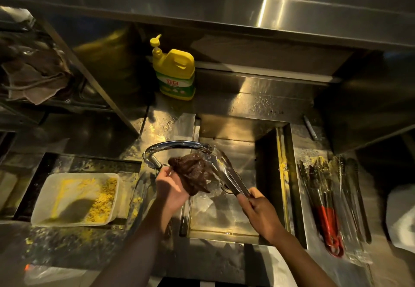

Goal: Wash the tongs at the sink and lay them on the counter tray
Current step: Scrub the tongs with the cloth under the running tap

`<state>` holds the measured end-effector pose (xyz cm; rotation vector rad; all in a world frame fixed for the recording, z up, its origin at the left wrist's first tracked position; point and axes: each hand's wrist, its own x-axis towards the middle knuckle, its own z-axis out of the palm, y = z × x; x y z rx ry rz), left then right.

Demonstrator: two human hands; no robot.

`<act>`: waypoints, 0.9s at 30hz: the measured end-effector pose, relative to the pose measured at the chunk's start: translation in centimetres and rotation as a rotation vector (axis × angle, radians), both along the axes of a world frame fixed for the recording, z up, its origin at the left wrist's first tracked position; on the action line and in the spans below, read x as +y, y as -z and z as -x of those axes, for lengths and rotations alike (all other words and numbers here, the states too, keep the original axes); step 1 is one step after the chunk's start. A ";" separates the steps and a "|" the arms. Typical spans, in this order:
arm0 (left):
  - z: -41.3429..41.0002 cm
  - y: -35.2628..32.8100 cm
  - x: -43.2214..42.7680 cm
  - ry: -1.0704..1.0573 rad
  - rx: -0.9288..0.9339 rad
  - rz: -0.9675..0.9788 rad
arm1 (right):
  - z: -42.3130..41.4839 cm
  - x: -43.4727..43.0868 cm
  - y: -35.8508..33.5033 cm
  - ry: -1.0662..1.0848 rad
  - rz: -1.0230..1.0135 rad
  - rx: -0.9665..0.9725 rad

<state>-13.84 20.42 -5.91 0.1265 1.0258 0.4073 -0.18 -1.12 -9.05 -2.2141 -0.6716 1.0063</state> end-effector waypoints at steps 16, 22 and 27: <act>-0.3 2.7 -1.6 -0.021 -0.258 0.060 | 0.0 -0.2 -1.0 0.121 -0.117 0.163; 0.2 2.4 -1.0 0.092 -0.266 -0.078 | -0.1 -0.4 -1.0 0.135 -0.109 0.173; -0.7 2.4 -0.7 0.106 -0.196 -0.083 | -0.2 0.0 -1.1 0.144 -0.113 0.223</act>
